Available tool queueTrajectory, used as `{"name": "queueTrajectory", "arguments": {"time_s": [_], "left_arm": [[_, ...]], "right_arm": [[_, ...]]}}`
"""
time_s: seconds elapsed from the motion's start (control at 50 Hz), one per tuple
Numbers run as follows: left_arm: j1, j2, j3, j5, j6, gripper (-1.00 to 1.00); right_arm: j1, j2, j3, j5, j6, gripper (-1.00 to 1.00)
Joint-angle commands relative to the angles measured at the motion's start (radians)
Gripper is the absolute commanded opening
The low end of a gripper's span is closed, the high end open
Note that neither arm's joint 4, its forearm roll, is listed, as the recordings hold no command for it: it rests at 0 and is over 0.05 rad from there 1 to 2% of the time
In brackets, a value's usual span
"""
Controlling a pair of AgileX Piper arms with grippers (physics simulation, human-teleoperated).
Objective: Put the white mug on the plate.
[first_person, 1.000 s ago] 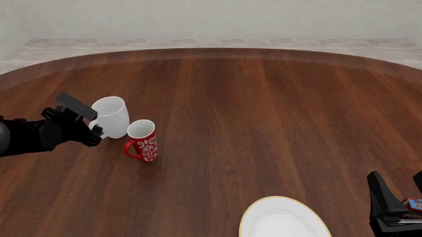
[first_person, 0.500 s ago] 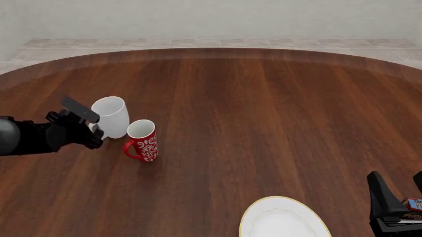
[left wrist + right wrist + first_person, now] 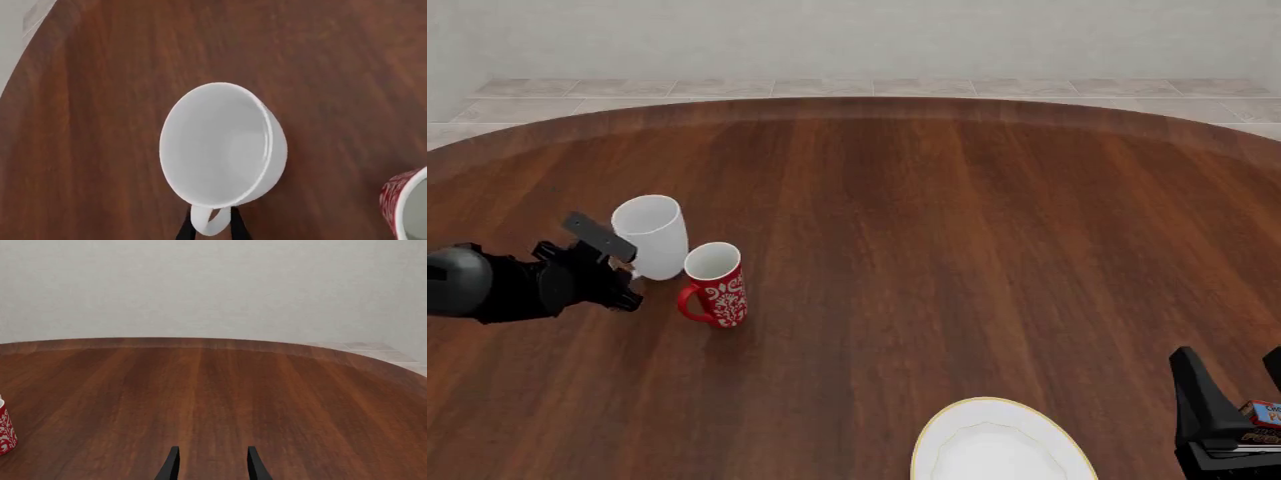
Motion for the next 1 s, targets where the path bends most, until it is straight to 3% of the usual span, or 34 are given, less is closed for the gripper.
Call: {"name": "queueTrajectory", "arguments": {"time_s": [0.02, 0.38, 0.72, 1.0], "left_arm": [[0.002, 0.03, 0.002, 0.0, 0.006, -1.0], [0.022, -0.132, 0.036, 0.098, 0.0, -1.0], [0.005, -0.435, 0.084, 0.28, -0.019, -1.0], [-0.017, -0.595, 0.104, 0.388, -0.029, -1.0]], "right_arm": [[0.0, 0.0, 0.0, 0.0, 0.0, 1.0], [0.0, -0.001, 0.0, 0.0, 0.0, 1.0], [0.0, 0.0, 0.0, 0.0, 0.0, 1.0], [0.0, 0.0, 0.0, 0.0, 0.0, 1.0]]}}
